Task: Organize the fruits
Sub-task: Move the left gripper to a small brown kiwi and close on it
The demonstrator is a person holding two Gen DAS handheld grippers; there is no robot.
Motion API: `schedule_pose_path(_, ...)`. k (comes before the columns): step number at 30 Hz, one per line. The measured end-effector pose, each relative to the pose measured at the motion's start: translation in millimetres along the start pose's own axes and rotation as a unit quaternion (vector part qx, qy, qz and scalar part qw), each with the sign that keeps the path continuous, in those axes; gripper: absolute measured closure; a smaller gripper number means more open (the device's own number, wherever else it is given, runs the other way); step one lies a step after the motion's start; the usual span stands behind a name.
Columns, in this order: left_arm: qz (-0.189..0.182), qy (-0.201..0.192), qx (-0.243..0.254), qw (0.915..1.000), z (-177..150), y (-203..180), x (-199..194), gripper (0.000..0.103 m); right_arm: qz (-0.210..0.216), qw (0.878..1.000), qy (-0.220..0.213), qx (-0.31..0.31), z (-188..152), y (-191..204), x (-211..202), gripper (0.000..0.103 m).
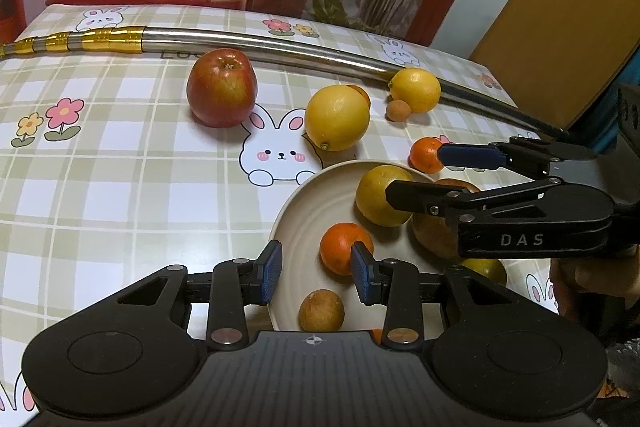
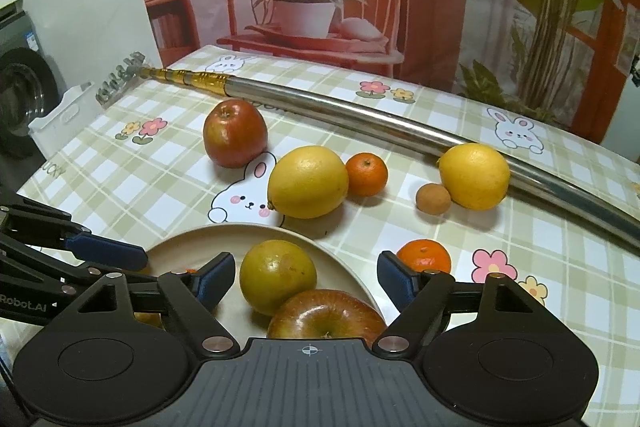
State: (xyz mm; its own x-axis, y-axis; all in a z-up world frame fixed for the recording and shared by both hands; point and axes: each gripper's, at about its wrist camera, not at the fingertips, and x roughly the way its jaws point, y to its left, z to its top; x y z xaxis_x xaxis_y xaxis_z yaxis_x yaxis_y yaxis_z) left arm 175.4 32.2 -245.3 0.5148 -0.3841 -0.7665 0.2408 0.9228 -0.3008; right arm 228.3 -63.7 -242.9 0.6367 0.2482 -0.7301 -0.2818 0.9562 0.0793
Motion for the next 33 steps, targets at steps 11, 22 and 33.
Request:
schedule_pose_path(11,0.016,-0.03,0.017,0.9993,23,0,-16,0.063,0.002,0.998,-0.04,0.041,12,-21,-23,0.028)
schedule_pose_path(22,0.02,-0.058,0.034,0.9975,65,1,-30,0.063,-0.04,0.992,-0.078,0.092,17,-71,-45,0.029)
schedule_pose_path(33,-0.026,-0.019,0.07,0.997,99,-28,15,0.064,-0.069,0.985,-0.073,0.141,4,-106,-41,0.032)
